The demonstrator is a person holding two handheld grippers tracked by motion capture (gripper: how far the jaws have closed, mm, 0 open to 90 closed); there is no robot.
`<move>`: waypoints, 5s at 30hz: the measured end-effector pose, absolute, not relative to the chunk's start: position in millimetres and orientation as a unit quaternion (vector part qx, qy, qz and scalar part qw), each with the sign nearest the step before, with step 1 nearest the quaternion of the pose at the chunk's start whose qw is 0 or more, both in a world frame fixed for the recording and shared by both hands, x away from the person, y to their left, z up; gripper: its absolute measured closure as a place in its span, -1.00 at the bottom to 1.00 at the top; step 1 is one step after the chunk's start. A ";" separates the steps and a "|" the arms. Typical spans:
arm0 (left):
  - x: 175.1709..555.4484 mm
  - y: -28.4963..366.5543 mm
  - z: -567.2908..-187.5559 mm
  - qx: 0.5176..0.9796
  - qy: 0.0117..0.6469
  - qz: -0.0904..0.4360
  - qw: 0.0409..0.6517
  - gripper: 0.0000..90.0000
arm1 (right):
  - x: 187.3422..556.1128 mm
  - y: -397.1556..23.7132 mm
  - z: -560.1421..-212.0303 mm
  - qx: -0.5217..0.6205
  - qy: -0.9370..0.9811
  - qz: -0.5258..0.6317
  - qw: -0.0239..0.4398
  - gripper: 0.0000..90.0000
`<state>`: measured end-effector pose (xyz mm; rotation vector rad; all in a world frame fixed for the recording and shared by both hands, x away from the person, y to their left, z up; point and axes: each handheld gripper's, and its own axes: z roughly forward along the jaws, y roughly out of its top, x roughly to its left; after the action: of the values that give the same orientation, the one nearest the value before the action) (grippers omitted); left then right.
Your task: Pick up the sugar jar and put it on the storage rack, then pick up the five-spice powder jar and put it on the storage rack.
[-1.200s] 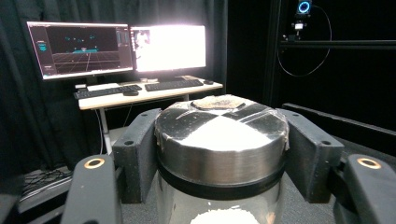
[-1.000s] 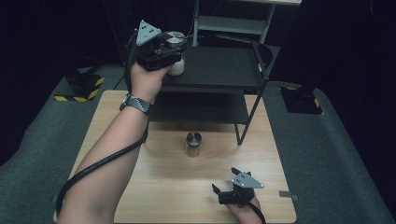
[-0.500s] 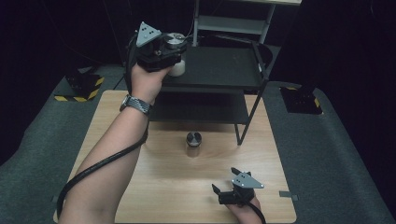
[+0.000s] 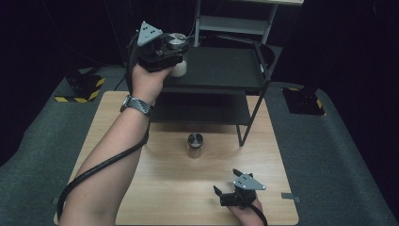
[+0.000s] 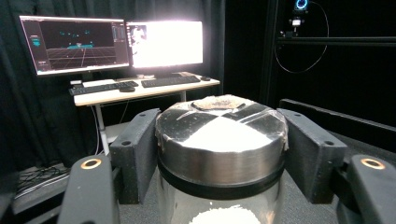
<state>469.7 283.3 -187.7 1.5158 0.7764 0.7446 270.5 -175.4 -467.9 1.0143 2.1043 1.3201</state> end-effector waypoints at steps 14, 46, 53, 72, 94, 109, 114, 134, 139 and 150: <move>466.3 288.1 -187.4 0.658 0.342 0.317 0.591 -0.79 | 271.2 -175.3 -467.7 0.368 0.764 0.478 0.226 -1.00; 405.8 330.9 -219.8 0.672 0.315 0.315 0.592 -0.99 | 271.2 -172.4 -466.8 0.366 0.767 0.474 0.230 -1.00; 389.0 339.0 -237.4 0.680 0.310 0.304 0.590 -0.99 | 270.9 -171.9 -466.8 0.366 0.767 0.473 0.231 -0.99; 351.6 361.1 -299.9 0.714 0.300 0.279 0.567 -0.99 | 270.8 -170.7 -466.4 0.365 0.769 0.471 0.232 -1.00; 312.9 398.9 -387.2 0.731 0.349 0.229 0.540 -0.99 | 270.5 -169.4 -465.8 0.364 0.771 0.468 0.234 -0.99; 284.9 411.6 -438.6 0.761 0.388 0.197 0.482 -0.99 | 269.5 -167.9 -465.7 0.363 0.772 0.465 0.238 -0.99; 279.1 413.3 -446.6 0.774 0.393 0.199 0.456 -0.98 | 268.9 -165.2 -464.9 0.364 0.773 0.460 0.242 -0.99; 267.1 401.1 -444.1 0.807 0.349 0.228 0.418 -0.97 | 267.2 -158.2 -462.8 0.368 0.776 0.446 0.253 -0.99; 266.2 402.6 -444.3 0.806 0.349 0.227 0.420 -0.97 | 267.0 -158.2 -463.0 0.371 0.774 0.446 0.253 -0.99; 264.3 410.5 -445.3 0.802 0.351 0.222 0.429 -0.98 | 267.6 -163.3 -464.5 0.373 0.769 0.456 0.249 -1.00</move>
<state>264.3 410.5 -445.3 2.0024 0.8771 0.5537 267.6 -163.3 -464.5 1.0150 2.0944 1.2425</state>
